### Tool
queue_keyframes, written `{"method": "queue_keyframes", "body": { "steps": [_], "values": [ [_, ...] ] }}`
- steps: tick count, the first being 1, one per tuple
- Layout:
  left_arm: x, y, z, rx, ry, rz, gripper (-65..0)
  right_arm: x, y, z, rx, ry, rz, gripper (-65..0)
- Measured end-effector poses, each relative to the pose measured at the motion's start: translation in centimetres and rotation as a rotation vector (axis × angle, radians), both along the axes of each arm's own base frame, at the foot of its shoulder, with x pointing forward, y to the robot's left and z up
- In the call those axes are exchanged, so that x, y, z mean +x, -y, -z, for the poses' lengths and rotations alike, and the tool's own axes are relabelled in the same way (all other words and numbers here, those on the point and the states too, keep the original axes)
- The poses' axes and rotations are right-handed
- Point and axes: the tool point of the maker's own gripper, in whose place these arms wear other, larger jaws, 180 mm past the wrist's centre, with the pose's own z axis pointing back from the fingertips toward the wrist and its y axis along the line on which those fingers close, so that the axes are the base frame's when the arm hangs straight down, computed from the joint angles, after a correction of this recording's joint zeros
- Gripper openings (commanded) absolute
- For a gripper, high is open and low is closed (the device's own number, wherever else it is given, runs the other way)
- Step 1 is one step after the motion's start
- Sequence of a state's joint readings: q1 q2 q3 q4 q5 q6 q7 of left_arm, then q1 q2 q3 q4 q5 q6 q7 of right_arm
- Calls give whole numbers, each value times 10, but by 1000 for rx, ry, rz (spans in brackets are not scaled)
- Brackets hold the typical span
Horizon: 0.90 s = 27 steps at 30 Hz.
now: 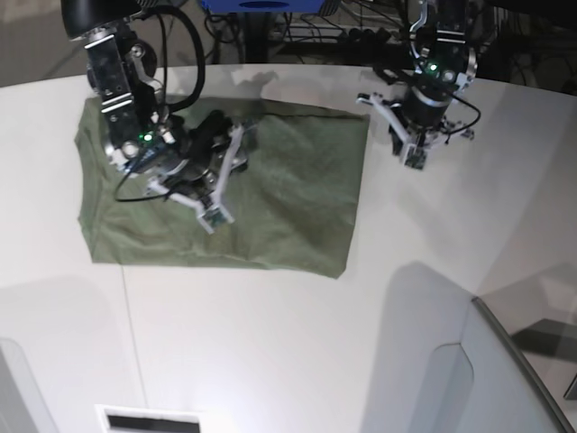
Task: Layout the t-shirt on the table in an organized manner, then fold the t-shirt properly
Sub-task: 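Lower both grippers onto the shirt and smooth it into a rectangle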
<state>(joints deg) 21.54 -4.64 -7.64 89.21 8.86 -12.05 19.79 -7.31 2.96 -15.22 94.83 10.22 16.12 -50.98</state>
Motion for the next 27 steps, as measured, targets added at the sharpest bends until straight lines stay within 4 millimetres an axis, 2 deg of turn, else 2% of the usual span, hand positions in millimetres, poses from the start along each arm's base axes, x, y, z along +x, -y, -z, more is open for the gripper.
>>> {"method": "queue_keyframes", "body": {
  "steps": [3,5,9,11,13,17,19,21,23,25,27],
  "values": [
    [17,18,-9,-30,43,14,-650,7,6,-14,4,41,27,-327],
    [26,29,-13,-57,61,13,-650,8,3,-17,17,49,26,-381],
    [34,33,-17,-67,81,11,-650,21,-21,-19,57,48,11,-645],
    [32,30,-16,-59,73,9,-650,29,-36,-14,79,29,3,-635],
    [28,27,-14,-55,66,1,-650,28,-47,-3,93,-15,0,-629],
    [25,22,-12,-43,57,15,-650,27,-56,16,105,-60,5,-650],
    [22,13,-11,-22,53,11,-650,26,-53,24,97,-83,16,-650],
    [18,7,-9,-5,38,14,-650,24,-41,33,74,-106,86,-650],
    [17,4,-9,3,35,20,-650,15,-24,42,71,-129,133,-650],
    [18,1,-8,11,36,23,-650,-2,3,52,21,-153,172,-650],
    [13,-2,1,15,11,27,-650,-13,15,54,7,-159,188,-650]
  ]
}}
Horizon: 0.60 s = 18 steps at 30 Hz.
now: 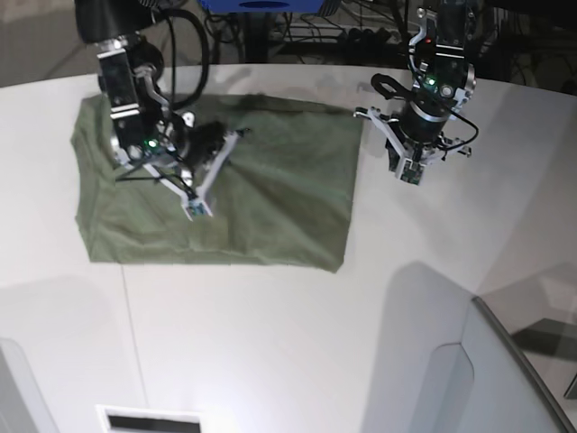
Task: Layout the t-shirt on the table in an organized manner, then fold the t-shirt properly
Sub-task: 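Lower both grippers onto the shirt and smooth it into a rectangle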
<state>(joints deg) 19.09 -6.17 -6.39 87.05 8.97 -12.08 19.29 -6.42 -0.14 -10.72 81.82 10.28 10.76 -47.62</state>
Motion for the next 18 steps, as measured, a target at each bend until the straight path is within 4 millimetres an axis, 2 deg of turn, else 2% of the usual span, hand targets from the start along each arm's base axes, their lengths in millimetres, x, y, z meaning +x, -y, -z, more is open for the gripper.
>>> {"method": "queue_keyframes", "body": {
  "steps": [4,9,13,16,18],
  "values": [
    [-12,-9,16,17,-58,-9,-650,-11,2,3,3,-4,14,-650],
    [-9,-6,16,8,-55,-10,-650,-15,1,-2,1,-4,7,-650],
    [-1,1,12,-5,-36,-6,-650,7,-4,-34,24,107,-2,-650],
    [17,21,4,-55,6,-22,-650,33,1,-53,12,179,-22,-650],
    [27,38,-2,-97,33,-23,-650,55,10,-57,-13,207,-13,-650]
  ]
}}
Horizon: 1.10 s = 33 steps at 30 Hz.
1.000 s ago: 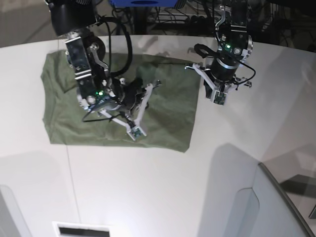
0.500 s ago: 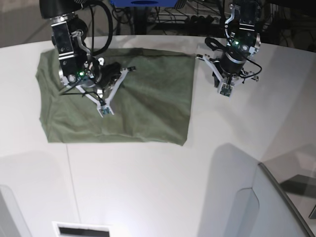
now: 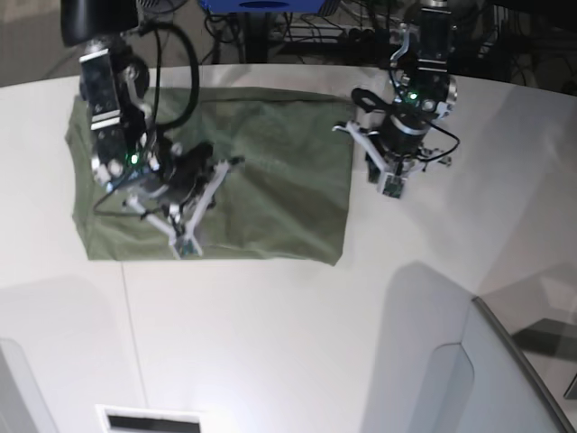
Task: Layout the t-shirt on the table in an organized manner, then fold the t-shirt properly
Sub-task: 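Lower both grippers onto the shirt and smooth it into a rectangle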
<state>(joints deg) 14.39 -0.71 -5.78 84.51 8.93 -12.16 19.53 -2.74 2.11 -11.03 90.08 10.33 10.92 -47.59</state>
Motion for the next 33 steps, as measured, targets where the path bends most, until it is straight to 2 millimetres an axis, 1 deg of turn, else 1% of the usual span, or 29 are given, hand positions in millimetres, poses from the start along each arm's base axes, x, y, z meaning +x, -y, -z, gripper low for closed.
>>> {"method": "queue_keyframes", "body": {
  "steps": [2,6,8,10,13,15,17,20,23,25,27,29,31,32,33],
  "values": [
    [9,15,-3,-27,12,7,-650,16,7,4,-19,-9,13,-650],
    [21,55,-11,-46,43,107,-650,47,5,11,-6,9,19,-650],
    [19,74,-7,-61,31,157,-650,55,7,19,-6,0,25,-650],
    [13,80,3,-76,-2,162,-650,60,13,28,-16,-18,40,-650],
    [0,69,18,-52,-49,155,-650,64,20,46,-18,-44,57,-650],
    [-1,52,22,-27,-50,112,-650,68,25,57,-21,-56,68,-650],
    [2,41,21,-5,-42,79,-650,75,30,59,3,-33,79,-650],
    [2,36,20,9,-40,75,-650,85,37,61,4,2,104,-650],
    [0,34,22,12,-46,87,-650,85,37,61,1,6,104,-650],
    [1,32,19,18,-44,87,-650,85,36,57,-4,11,99,-650],
    [10,32,8,20,-9,83,-650,82,35,51,-17,36,88,-650],
    [28,33,-4,18,28,85,-650,79,33,48,-13,43,80,-650],
    [57,35,-21,12,93,83,-650,80,32,45,-12,52,76,-650],
    [74,38,-26,8,115,85,-650,83,31,42,-10,62,76,-650],
    [86,40,-28,-1,118,81,-650,85,31,40,-7,71,76,-650]
  ]
}}
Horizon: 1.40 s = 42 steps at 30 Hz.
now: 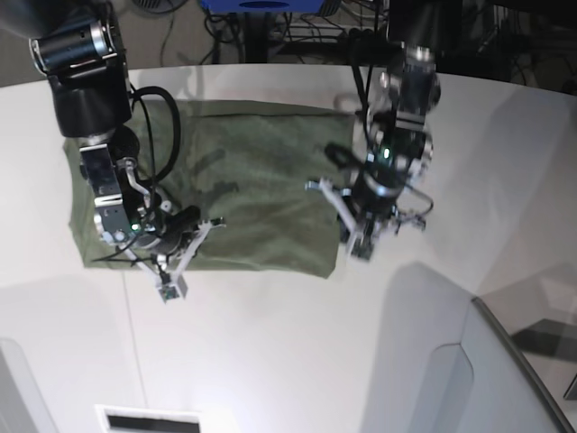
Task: Layout the t-shirt on the table in an organized manner, then fold the t-shirt properly
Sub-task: 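Lower both grippers onto the shirt and smooth it into a rectangle, then grasp the shirt's short ends with both grippers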
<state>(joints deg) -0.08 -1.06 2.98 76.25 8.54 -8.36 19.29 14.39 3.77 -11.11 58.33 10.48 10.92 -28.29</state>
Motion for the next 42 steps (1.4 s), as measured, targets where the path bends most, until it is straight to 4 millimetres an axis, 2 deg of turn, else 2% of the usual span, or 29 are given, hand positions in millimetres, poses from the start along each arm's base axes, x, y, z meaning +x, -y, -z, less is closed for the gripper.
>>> {"method": "queue_keyframes", "body": {
  "steps": [2,4,6,10,14,17,22,24,26,28,29,30,32,34,36,38,39,40,42],
  "values": [
    [21,5,0,-63,-9,-39,-650,1,-1,-2,2,9,0,-650],
    [34,13,0,-128,-20,-39,-650,-6,-1,3,3,-6,-1,-650],
    [42,15,4,-158,-42,-54,-650,-16,0,12,-1,-36,0,-650],
    [58,10,10,-175,-4,-74,-650,-13,0,10,0,-27,0,-650],
    [44,-6,46,-147,-61,-137,-650,-13,5,10,-6,-30,5,-650],
    [41,-24,53,-136,-26,-175,-650,-14,16,12,-26,-32,11,-650],
    [43,-32,52,-121,-15,-175,-650,-14,17,12,-30,-32,13,-650],
    [46,-37,44,-108,-4,-177,-650,-13,16,10,-30,-27,8,-650],
    [57,-40,18,-105,70,-168,-650,-11,14,-2,-23,18,6,-650],
    [65,-42,-19,-107,169,-152,-650,-10,13,-25,-1,90,4,-650],
    [65,-39,-30,-110,187,-146,-650,-8,20,-39,27,129,33,-647],
    [60,-39,-38,-102,190,-143,-650,-6,35,-53,45,175,95,-644],
    [36,-40,-40,-94,179,-128,-650,-6,82,-71,55,225,256,-570],
    [8,-46,-34,-81,150,-142,-650,-15,119,-73,90,181,350,-444],
    [-19,-54,-30,-78,129,-162,-650,-30,134,-68,129,96,336,-287],
    [-36,-67,-33,-70,134,-199,-650,-40,144,-71,185,65,303,-120],
    [-42,-74,-35,-57,140,-212,-650,-42,152,-74,204,77,297,-65],
    [-48,-77,-34,-57,140,-214,-650,-44,161,-77,217,86,282,-30],
    [-67,-84,-21,-42,89,-224,-650,-55,183,-73,207,70,270,-14]
  ]
}}
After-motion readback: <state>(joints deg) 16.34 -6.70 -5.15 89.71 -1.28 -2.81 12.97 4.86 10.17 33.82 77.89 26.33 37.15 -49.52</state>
